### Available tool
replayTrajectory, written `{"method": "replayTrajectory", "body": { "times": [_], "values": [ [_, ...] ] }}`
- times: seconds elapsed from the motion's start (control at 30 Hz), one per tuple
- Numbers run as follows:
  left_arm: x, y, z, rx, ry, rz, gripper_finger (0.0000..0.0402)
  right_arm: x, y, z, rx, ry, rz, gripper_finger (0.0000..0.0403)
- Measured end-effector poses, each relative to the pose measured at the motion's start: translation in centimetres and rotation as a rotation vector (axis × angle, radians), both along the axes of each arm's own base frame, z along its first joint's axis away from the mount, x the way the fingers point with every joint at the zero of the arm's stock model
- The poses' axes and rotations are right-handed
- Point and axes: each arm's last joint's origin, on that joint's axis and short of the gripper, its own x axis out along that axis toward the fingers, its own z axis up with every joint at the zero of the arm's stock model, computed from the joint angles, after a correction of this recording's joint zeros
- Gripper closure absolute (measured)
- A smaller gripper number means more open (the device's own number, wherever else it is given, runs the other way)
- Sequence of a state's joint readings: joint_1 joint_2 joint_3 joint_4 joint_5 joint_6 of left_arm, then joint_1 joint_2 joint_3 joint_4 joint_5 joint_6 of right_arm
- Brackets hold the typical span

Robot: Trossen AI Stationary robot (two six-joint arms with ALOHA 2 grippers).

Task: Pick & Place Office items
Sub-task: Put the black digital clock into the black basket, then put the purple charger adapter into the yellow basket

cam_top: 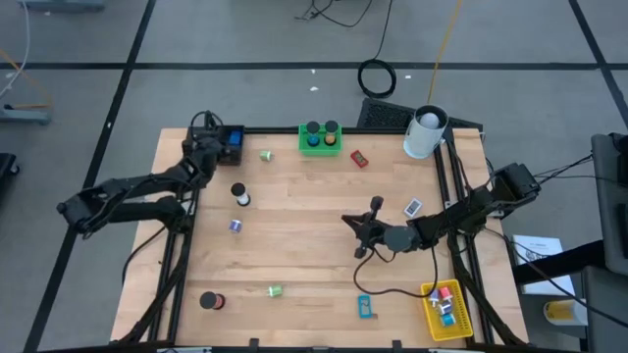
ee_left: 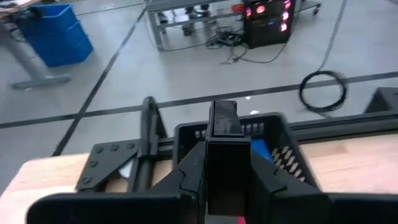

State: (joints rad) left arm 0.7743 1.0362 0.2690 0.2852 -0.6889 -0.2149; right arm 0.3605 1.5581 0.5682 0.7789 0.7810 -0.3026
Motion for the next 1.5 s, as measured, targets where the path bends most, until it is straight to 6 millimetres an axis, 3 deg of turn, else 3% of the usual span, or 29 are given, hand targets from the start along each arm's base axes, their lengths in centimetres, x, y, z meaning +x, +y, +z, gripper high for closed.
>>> {"method": "replayTrajectory", "body": {
  "times": [0.53,0.87,1.0,1.17,1.5],
  "values": [
    [1.1,1.2,-2.4,-0.097,0.110,0.047,0.0335,0.0,0.0,0.0,0.001,-0.002,0.002,0.0395],
    [1.0,1.2,-2.5,-0.104,0.100,0.054,0.0245,0.0,0.0,0.0,0.001,-0.002,0.002,0.0395],
    [1.0,1.2,-2.5,-0.106,0.132,0.041,0.0230,0.0,0.0,0.0,0.000,-0.001,0.002,0.0395],
    [1.0,0.5,-1.9,-0.101,0.185,-0.001,0.0255,0.0,0.0,0.0,-0.006,0.002,0.003,0.0396],
    [1.3,-2.5,0.6,-0.042,0.171,-0.153,0.0372,0.0,0.0,0.0,-0.005,0.007,0.003,0.0401]
  ]
}}
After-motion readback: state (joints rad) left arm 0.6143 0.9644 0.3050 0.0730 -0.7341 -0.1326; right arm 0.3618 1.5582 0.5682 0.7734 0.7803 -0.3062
